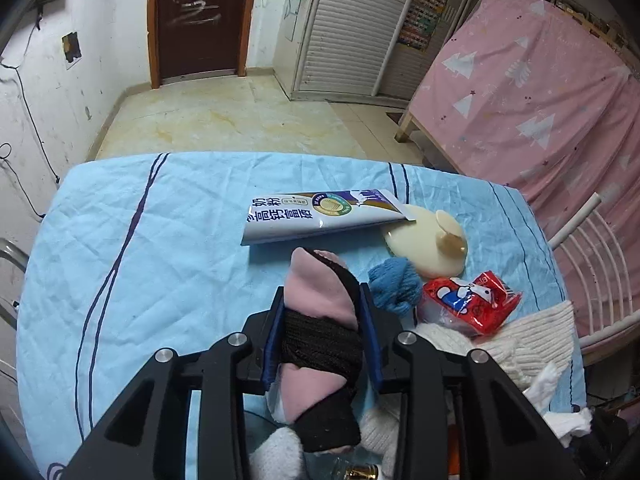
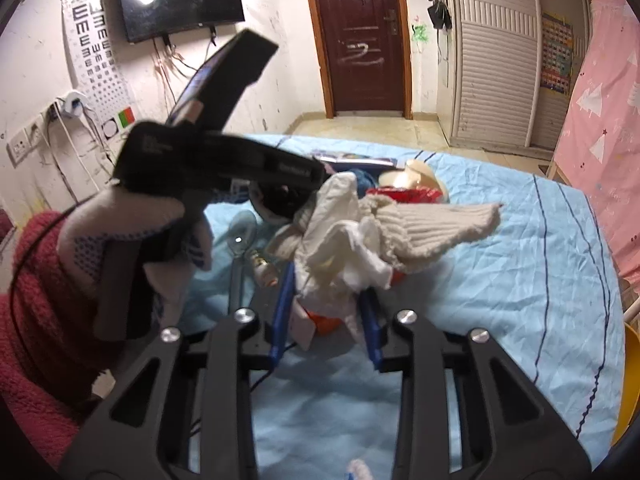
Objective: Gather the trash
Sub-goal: 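Grasp the pink-black sock with the left tool while the right grasps the white cloth, then carry the sock and cloth to the yellow bucket and release both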
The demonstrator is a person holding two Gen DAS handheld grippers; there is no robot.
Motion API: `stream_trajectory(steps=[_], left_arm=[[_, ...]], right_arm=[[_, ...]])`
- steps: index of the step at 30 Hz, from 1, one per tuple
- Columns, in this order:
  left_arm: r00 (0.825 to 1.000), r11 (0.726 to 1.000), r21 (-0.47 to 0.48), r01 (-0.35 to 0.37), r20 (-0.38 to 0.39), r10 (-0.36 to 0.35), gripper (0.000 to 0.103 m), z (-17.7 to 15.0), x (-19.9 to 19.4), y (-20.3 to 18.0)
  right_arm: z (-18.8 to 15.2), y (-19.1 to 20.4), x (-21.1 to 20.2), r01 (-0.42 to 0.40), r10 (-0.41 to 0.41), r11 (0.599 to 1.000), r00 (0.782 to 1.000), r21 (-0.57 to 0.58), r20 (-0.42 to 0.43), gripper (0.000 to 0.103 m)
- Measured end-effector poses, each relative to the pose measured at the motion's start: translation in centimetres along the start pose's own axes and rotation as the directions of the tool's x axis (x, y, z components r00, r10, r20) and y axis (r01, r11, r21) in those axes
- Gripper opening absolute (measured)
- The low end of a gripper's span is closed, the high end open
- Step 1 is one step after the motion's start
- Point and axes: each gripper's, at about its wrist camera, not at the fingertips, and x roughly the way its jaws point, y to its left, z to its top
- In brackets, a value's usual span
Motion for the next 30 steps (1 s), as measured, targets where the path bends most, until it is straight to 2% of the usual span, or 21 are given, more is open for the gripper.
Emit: stream_trajectory(steps=[7,11,22,30], left_arm=[[0.997,0.999,-0.03,-0.018,0.074,0.02,0.025,0.2,-3.7,0.7],[0.994,1.0,-0.019,-0.013,0.113,0.016,0.025,0.6,-5.8,-0.2],[0.976,0.997,0.07,0.029,0.215,-0.043,0.025,0.6,-9.6,-7.5],[0.963,0.984,0.158,0.084,0.241,-0.121,0.025,0.2,-10.1,-13.1]], right_arm=[[0.4,-1.4,-2.2,-0.004,0.002,0.999,0.998,0.033,0.061,0.029],[0.3,-2.7,-3.4,0.009,-0.015,0.998,0.996,0.06,0.093,0.029],[-1.0,-8.9,-7.4,0.1,-0.133,0.979,0.974,0.178,0.183,0.029],[-2.9,-14.1,-9.8,0.174,-0.233,0.947,0.951,0.269,0.203,0.029]])
